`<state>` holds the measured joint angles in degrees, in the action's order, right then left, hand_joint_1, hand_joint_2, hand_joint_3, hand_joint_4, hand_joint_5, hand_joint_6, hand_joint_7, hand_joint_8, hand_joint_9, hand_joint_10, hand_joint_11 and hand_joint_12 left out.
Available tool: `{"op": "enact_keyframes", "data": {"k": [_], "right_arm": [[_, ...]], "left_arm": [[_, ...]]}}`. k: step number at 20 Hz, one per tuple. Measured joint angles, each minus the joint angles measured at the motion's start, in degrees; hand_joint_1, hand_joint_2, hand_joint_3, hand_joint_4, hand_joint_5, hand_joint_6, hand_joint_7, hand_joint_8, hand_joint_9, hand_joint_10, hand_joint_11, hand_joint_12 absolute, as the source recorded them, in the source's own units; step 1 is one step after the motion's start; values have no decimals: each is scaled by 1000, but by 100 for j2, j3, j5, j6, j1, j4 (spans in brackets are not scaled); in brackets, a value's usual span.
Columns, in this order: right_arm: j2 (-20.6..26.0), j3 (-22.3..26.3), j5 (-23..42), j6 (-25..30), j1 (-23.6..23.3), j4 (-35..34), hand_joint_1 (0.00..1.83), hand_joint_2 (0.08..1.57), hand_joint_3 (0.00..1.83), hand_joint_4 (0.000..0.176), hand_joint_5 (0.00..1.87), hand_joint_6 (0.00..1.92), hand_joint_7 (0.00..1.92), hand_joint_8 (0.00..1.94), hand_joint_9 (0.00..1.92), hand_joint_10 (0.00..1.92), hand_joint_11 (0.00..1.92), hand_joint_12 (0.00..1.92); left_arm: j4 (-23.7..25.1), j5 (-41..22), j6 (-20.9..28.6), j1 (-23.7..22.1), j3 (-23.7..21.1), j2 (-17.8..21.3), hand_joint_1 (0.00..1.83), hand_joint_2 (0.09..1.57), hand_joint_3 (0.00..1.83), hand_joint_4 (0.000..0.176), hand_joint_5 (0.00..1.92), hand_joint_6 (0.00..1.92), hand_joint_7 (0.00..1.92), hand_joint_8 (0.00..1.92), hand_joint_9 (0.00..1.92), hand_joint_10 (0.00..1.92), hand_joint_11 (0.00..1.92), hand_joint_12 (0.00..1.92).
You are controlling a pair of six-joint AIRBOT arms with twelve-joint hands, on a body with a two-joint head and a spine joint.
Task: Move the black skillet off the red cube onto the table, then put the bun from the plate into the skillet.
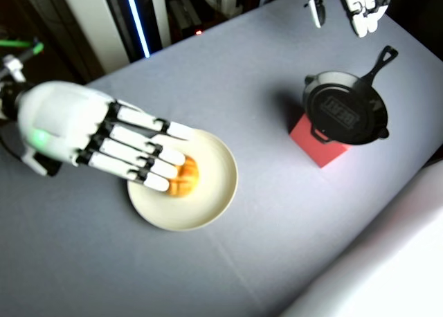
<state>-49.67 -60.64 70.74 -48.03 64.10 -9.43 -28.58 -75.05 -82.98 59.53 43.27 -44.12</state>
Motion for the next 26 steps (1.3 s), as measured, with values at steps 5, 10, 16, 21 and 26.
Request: {"op": "enact_keyframes", "data": {"k": [5, 10, 16, 21, 26], "right_arm": [[0, 0, -4, 13, 0, 22, 537, 1213, 0, 95, 416, 3, 374, 1, 367, 5, 330, 299], [-13, -2, -13, 13, 0, 74, 557, 1234, 3, 73, 419, 3, 373, 4, 371, 4, 360, 290], [-57, -74, -57, 22, 0, 149, 526, 1255, 5, 67, 413, 1, 361, 0, 378, 2, 385, 275], [-125, -122, -81, 59, 0, 177, 550, 1271, 4, 25, 427, 4, 370, 3, 376, 4, 375, 263], [-181, -166, -179, 103, -28, 219, 510, 1282, 5, 27, 435, 3, 391, 5, 394, 6, 383, 263]], "left_arm": [[-68, 92, -13, -258, 238, -70, 529, 1091, 0, 109, 156, 0, 19, 1, 0, 0, 0, 0], [-562, 1032, -15, -1250, 1257, -579, 651, 1036, 0, 130, 157, 3, 31, 5, 0, 0, 2, 1], [-1093, 2743, -15, -2269, 2599, -1362, 746, 972, 0, 143, 216, 13, 143, 14, 63, 5, 15, 15], [-1471, 3449, 133, -2503, 3241, -1792, 872, 1040, 1, 0, 677, 18, 758, 18, 630, 23, 78, 849], [-1447, 3473, 522, -2507, 3344, -1937, 867, 1126, 0, 147, 783, 1847, 958, 1858, 1043, 1883, 1069, 1911]]}}
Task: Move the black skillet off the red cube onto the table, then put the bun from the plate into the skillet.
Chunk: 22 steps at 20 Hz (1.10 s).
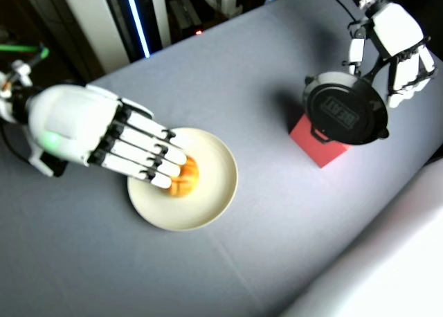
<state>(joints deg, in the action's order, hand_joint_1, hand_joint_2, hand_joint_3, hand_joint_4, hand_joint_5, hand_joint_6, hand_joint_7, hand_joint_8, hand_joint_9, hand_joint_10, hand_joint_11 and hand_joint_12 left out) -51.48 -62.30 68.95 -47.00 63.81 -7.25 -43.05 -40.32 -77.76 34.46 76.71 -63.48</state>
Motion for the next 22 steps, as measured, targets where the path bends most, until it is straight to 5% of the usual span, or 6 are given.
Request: {"op": "enact_keyframes", "data": {"k": [4, 6, 7, 8, 12, 22], "right_arm": [[-22, 0, -48, 26, 0, 28, 496, 1297, 7, 15, 443, 3, 404, 6, 398, 4, 364, 252], [-22, 0, -48, 33, 0, 26, 488, 1302, 7, 16, 451, 6, 418, 10, 410, 8, 367, 250], [-22, 0, -59, 42, 0, 28, 516, 1311, 7, 7, 451, 4, 418, 6, 404, 4, 359, 242], [-22, 0, -61, 46, -2, 28, 542, 1311, 4, 1, 459, 5, 427, 7, 416, 6, 373, 246], [-28, 2, -87, 63, 0, 26, 498, 1319, 3, 11, 445, 0, 425, 2, 412, 3, 349, 234], [-46, 2, -116, 87, 0, 33, 503, 1339, 2, 0, 456, 7, 419, 8, 402, 9, 331, 227]], "left_arm": [[186, -251, 546, 0, 0, -22, 567, 1377, 15, 159, 946, 1921, 1246, 1921, 1439, 1921, 1505, 1921], [256, -433, 704, 13, -48, -15, 1078, 1317, 0, 146, 1142, 1921, 1395, 1921, 1584, 1921, 1642, 1921], [317, -531, 717, 55, -120, 15, 1241, 1278, 0, 32, 1222, 1921, 1426, 1921, 1598, 1921, 1642, 1921], [413, -612, 844, 103, -168, 28, 1297, 1266, 0, 0, 1253, 1921, 1423, 1921, 1591, 1921, 1631, 1921], [686, -973, 1440, 343, -356, 170, 1390, 1250, 0, 0, 1259, 1921, 1442, 1921, 1597, 1921, 1629, 1921], [1534, -2100, 1502, 529, -1178, 699, 1297, 1226, 0, 0, 1252, 1921, 1449, 1921, 1614, 1921, 1655, 1921]]}}
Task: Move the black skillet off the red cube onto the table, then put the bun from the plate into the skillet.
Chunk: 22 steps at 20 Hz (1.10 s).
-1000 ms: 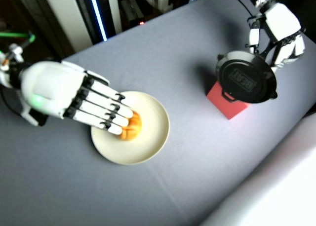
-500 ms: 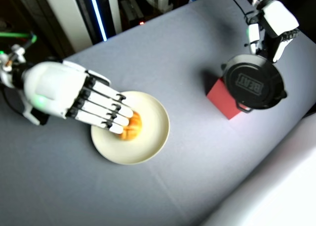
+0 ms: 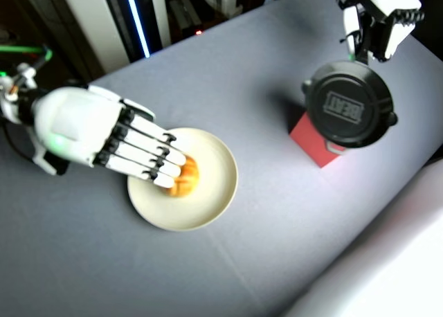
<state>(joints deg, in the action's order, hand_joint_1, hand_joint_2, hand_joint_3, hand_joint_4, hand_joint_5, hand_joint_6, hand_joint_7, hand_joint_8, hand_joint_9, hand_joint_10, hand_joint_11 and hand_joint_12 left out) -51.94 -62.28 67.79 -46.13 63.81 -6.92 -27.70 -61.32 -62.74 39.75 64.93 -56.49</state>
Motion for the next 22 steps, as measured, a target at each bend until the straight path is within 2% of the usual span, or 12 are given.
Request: {"op": "enact_keyframes", "data": {"k": [1, 3, 6, 12, 17, 19, 21, 22], "right_arm": [[0, 0, 0, 2, 0, -2, 514, 1345, 4, 0, 458, 6, 427, 10, 408, 10, 332, 231], [0, 0, 0, 7, 0, -11, 544, 1345, 2, 0, 466, 0, 440, 0, 417, 1, 256, 399], [0, 0, -4, 17, 0, -11, 544, 1351, 0, 0, 461, 3, 434, 4, 420, 6, 203, 591], [0, 0, 0, 20, 0, -44, 548, 1362, 3, 0, 450, 0, 426, 1, 397, 2, 169, 587], [0, 0, -9, 20, 0, -68, 552, 1362, 0, 0, 479, 3, 470, 2, 432, 0, 255, 521], [0, 0, -2, 20, 0, -72, 575, 1353, 0, 0, 496, 0, 483, 0, 446, 0, 217, 635], [-11, 0, -2, 22, 0, -68, 565, 1355, 1, 0, 494, 0, 489, 1, 467, 6, 229, 660], [-11, 0, -4, 20, 7, -72, 551, 1354, 1, 0, 495, 1, 490, 1, 473, 5, 239, 657]], "left_arm": [[20, -57, 4, 0, -13, 0, 1352, 1218, 0, 0, 1250, 1921, 1444, 1921, 1616, 1921, 1656, 1921], [48, -308, 109, 55, -81, 0, 1415, 1219, 0, 0, 1217, 1921, 1385, 1921, 1570, 1921, 1582, 1921], [254, -518, 267, 221, -271, 105, 1380, 1218, 0, 0, 1193, 1921, 1376, 1921, 1567, 1921, 1597, 1921], [927, -828, 431, 621, -776, 531, 1370, 1218, 0, 0, 1259, 1921, 1450, 1921, 1618, 1921, 1667, 1921], [1563, -868, 719, 1003, -1093, 715, 1281, 1226, 2, 0, 1306, 1921, 1529, 1921, 1668, 1921, 1689, 1921], [1681, -793, 728, 1126, -1185, 741, 1229, 1234, 3, 0, 1275, 1921, 1513, 1921, 1659, 1921, 1670, 1921], [1700, -542, 730, 1226, -1189, 741, 1307, 1246, 1, 0, 1179, 1921, 1460, 1921, 1618, 1921, 1650, 1921], [1672, -385, 730, 1274, -1189, 741, 1234, 1262, 5, 0, 1203, 1921, 1460, 1921, 1604, 1921, 1632, 1921]]}}
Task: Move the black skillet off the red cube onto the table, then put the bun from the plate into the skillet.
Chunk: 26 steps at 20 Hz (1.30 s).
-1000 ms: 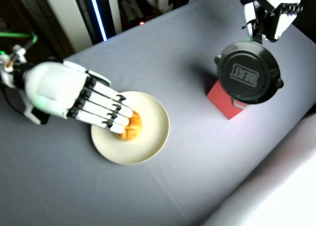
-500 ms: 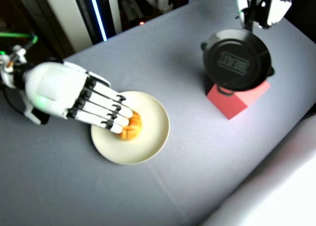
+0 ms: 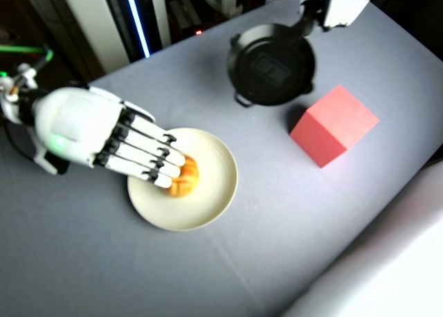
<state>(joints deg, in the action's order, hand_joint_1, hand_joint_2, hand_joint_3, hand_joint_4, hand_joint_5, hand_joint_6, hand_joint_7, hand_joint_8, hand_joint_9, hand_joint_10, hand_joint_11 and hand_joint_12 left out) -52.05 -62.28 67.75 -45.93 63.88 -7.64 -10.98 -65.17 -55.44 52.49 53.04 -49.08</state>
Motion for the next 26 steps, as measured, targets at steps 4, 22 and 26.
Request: {"op": "enact_keyframes", "data": {"k": [4, 22, 26], "right_arm": [[0, 0, -4, 2, 0, -4, 576, 1347, 2, 0, 501, 1, 493, 2, 478, 2, 185, 770], [0, -2, -48, 2, 13, -7, 680, 1316, 0, 0, 507, 0, 491, 1, 475, 3, 157, 865], [-57, -210, -330, 7, -240, 42, 908, 1134, 0, 1, 512, 0, 507, 0, 469, 0, 121, 1007]], "left_arm": [[-9, 656, -4, 103, 13, -57, 1155, 1245, 3, 0, 1186, 1921, 1419, 1921, 1598, 1921, 1643, 1921], [20, 1403, -125, 227, 2, 26, 694, 1029, 0, 0, 518, 85, 498, 119, 383, 171, 0, 911], [15, 640, -289, 328, -326, 328, 712, 977, 0, 84, 224, 0, 169, 2, 108, 0, 0, 374]]}}
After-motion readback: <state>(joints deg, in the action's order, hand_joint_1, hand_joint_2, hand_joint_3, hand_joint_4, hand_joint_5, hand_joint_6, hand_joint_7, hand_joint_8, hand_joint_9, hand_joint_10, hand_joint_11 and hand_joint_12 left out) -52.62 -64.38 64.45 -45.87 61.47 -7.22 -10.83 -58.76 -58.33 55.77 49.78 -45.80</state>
